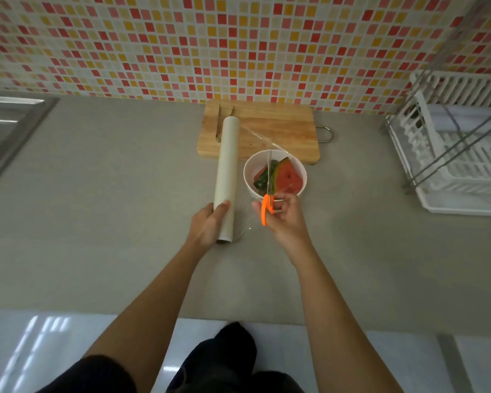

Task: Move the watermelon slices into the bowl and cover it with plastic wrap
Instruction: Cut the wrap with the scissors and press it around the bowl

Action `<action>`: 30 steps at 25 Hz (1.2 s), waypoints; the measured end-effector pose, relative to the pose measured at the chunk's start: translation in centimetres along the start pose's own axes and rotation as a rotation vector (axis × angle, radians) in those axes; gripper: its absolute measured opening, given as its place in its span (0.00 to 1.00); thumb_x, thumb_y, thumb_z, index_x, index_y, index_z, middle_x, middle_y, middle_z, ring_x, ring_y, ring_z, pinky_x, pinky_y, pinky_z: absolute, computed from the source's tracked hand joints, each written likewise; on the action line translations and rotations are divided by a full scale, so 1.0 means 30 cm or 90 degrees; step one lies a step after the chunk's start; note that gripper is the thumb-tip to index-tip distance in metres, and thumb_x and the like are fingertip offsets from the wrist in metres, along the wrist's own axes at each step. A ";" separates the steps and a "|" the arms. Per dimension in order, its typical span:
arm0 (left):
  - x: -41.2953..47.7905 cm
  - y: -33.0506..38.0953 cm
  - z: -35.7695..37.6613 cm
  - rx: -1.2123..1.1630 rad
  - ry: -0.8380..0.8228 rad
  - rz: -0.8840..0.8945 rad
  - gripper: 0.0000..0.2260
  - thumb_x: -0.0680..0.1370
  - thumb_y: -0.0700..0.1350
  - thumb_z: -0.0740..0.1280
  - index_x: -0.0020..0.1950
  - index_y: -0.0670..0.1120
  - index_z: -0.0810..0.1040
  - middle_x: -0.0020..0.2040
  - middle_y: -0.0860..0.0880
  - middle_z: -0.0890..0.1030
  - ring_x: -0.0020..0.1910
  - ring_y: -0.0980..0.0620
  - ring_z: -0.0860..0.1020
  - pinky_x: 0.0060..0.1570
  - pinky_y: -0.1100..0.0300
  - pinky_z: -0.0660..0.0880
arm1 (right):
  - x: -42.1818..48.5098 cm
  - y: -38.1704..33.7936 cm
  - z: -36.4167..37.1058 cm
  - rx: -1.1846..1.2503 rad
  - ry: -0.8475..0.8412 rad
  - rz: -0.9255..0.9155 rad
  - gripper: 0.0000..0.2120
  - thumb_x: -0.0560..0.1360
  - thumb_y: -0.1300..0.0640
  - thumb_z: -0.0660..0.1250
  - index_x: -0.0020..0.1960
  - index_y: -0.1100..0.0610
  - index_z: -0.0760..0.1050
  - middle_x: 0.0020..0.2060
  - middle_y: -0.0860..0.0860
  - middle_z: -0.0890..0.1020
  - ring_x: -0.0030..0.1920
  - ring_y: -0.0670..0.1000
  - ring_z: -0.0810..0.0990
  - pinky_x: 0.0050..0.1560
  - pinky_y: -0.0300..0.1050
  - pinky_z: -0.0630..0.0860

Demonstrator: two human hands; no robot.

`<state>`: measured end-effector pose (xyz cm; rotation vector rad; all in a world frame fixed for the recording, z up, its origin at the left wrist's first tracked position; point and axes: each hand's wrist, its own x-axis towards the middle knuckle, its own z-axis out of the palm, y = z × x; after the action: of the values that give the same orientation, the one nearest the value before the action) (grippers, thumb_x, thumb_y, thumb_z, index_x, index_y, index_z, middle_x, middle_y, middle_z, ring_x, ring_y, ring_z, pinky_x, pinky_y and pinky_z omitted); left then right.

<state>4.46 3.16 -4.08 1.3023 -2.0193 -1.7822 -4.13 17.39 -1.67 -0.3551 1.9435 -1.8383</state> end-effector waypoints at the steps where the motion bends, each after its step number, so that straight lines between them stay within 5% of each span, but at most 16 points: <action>1: -0.003 0.005 0.003 0.001 0.002 -0.004 0.23 0.69 0.64 0.60 0.50 0.47 0.79 0.51 0.42 0.81 0.49 0.42 0.79 0.52 0.43 0.78 | -0.021 0.017 0.000 0.006 -0.003 0.008 0.20 0.63 0.49 0.76 0.48 0.49 0.69 0.38 0.47 0.79 0.33 0.39 0.79 0.35 0.32 0.73; 6: -0.001 0.010 0.004 -0.004 0.024 -0.006 0.22 0.68 0.64 0.62 0.48 0.48 0.79 0.51 0.43 0.80 0.49 0.43 0.79 0.52 0.47 0.77 | -0.142 0.105 0.007 -0.030 -0.021 0.062 0.17 0.64 0.46 0.74 0.45 0.52 0.71 0.34 0.45 0.78 0.31 0.35 0.76 0.35 0.27 0.71; 10: -0.021 0.006 -0.007 -0.014 -0.001 -0.020 0.19 0.69 0.63 0.63 0.47 0.49 0.79 0.51 0.44 0.80 0.45 0.47 0.79 0.42 0.54 0.76 | -0.246 0.143 0.013 -0.112 -0.046 0.147 0.20 0.68 0.42 0.72 0.48 0.57 0.72 0.33 0.46 0.76 0.29 0.35 0.74 0.32 0.26 0.67; 14: -0.021 0.009 -0.010 -0.015 -0.007 -0.027 0.18 0.68 0.64 0.62 0.44 0.51 0.77 0.50 0.45 0.80 0.45 0.47 0.79 0.41 0.55 0.75 | -0.314 0.154 0.036 -0.159 -0.096 0.160 0.24 0.67 0.35 0.67 0.32 0.57 0.69 0.26 0.51 0.68 0.29 0.46 0.69 0.32 0.37 0.64; 17: -0.004 0.003 -0.017 -0.019 -0.027 -0.037 0.19 0.68 0.65 0.62 0.44 0.51 0.78 0.52 0.44 0.80 0.47 0.45 0.80 0.46 0.51 0.78 | -0.347 0.162 0.060 -0.132 -0.122 0.181 0.25 0.66 0.33 0.64 0.25 0.52 0.64 0.22 0.46 0.66 0.29 0.48 0.71 0.29 0.33 0.64; 20: 0.016 0.000 -0.025 -0.048 -0.046 -0.060 0.21 0.68 0.64 0.63 0.47 0.49 0.79 0.53 0.41 0.81 0.49 0.41 0.81 0.51 0.45 0.79 | -0.344 0.165 0.092 -0.133 -0.118 0.229 0.25 0.62 0.29 0.62 0.31 0.52 0.70 0.27 0.48 0.71 0.31 0.45 0.75 0.25 0.32 0.67; 24: 0.028 -0.009 -0.026 -0.060 -0.056 -0.064 0.19 0.70 0.63 0.63 0.45 0.49 0.79 0.51 0.42 0.82 0.47 0.42 0.82 0.47 0.50 0.78 | -0.319 0.163 0.143 -0.107 -0.121 0.270 0.29 0.57 0.26 0.61 0.38 0.52 0.69 0.34 0.44 0.77 0.31 0.38 0.79 0.24 0.34 0.71; 30: 0.035 -0.015 -0.030 -0.075 -0.065 -0.065 0.21 0.70 0.63 0.63 0.49 0.48 0.80 0.51 0.43 0.82 0.48 0.43 0.82 0.52 0.46 0.79 | -0.270 0.161 0.200 -0.067 -0.101 0.295 0.19 0.70 0.35 0.63 0.46 0.51 0.70 0.42 0.48 0.78 0.32 0.36 0.80 0.24 0.32 0.71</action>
<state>4.60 1.83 -4.65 1.3265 -1.8949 -2.0197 6.33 16.36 -5.46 -0.0677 1.8285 -1.3741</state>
